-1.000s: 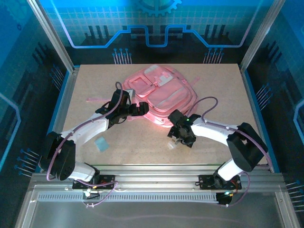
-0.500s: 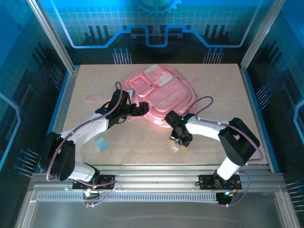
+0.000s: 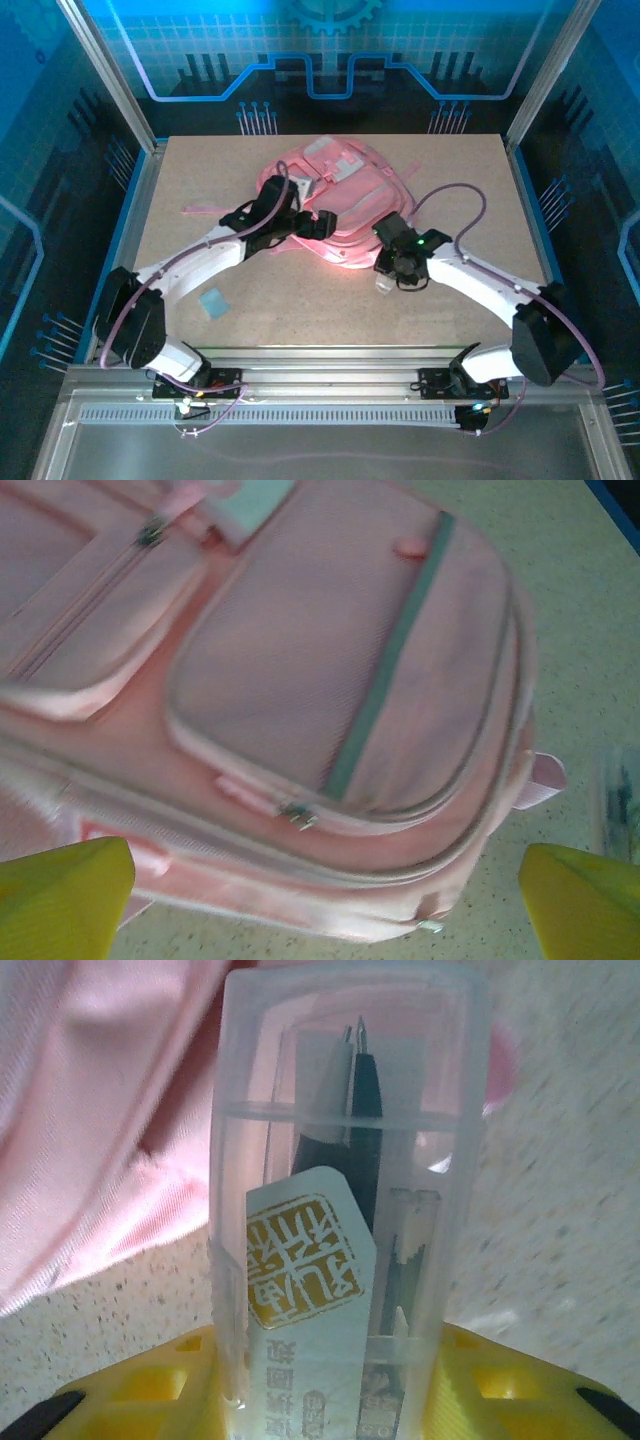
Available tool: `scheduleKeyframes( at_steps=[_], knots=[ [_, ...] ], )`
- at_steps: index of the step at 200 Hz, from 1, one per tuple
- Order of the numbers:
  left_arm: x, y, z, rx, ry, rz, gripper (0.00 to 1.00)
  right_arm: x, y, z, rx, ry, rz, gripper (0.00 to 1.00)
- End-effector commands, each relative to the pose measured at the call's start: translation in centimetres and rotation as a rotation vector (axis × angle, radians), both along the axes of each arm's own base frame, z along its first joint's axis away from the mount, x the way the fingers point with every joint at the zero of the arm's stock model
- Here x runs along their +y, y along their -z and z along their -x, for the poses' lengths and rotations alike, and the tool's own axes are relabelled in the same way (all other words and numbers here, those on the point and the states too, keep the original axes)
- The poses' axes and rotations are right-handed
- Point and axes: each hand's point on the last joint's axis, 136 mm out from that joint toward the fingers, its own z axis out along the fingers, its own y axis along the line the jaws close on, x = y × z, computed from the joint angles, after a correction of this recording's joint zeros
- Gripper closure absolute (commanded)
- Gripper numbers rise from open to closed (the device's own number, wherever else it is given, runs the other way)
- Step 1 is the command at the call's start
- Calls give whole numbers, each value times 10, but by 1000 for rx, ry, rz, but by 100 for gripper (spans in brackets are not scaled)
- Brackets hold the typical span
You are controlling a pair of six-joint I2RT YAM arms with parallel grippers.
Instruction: Pack the student bag
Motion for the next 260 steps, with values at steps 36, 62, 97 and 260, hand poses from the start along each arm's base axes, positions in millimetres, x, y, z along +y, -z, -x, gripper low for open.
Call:
scheduleKeyframes(
  at_steps=[36,62,97,260],
  knots=[
    [-53,17,-24,11,171,-195,5,-85,-26,-43,-108,29,22,59],
    [-69,35,-31,37,223,-293,12,-102,-23,-51,-133,73,-49,63],
    [-86,53,-33,69,295,-379,16,-119,-27,-56,-173,109,-88,63],
    [-93,3,-41,31,293,-347,100,-72,-69,-87,-290,-11,-337,68]
  ],
)
